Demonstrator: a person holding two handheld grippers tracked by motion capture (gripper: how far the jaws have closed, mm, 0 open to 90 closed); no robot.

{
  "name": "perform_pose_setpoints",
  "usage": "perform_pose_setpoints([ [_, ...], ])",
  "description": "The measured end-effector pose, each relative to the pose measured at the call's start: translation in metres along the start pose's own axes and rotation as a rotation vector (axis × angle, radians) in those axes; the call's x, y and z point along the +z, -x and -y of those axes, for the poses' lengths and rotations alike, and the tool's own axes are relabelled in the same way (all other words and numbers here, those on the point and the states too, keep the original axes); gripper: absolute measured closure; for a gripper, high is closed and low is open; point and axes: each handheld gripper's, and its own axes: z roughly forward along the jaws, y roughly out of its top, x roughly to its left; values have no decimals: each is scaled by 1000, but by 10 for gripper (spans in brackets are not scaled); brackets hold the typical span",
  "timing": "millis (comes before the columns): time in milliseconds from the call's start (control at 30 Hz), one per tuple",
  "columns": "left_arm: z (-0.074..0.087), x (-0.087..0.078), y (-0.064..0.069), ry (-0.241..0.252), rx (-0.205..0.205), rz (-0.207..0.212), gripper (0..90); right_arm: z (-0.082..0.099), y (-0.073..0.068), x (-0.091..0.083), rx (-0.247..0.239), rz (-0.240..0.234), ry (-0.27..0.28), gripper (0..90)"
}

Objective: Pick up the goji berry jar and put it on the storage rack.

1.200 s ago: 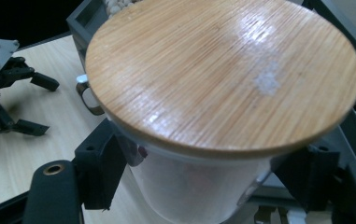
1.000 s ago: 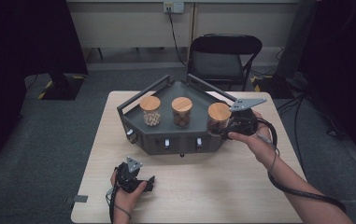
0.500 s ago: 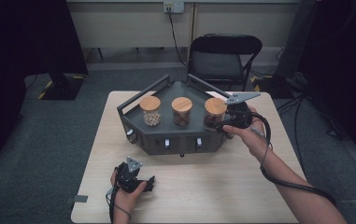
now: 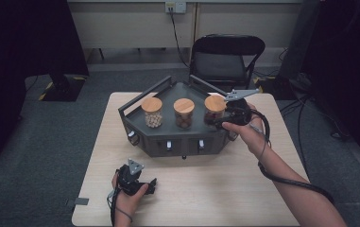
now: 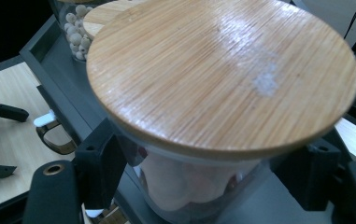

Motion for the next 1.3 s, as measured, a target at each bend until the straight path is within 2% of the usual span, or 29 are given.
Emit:
perform_pose_setpoints([
  [800,0,0,0,0,0,0,0,0,2,21,34,22,-6,252],
  [1300,0,0,0,1,0,1,0,5,6,27,47,43,-11,252],
])
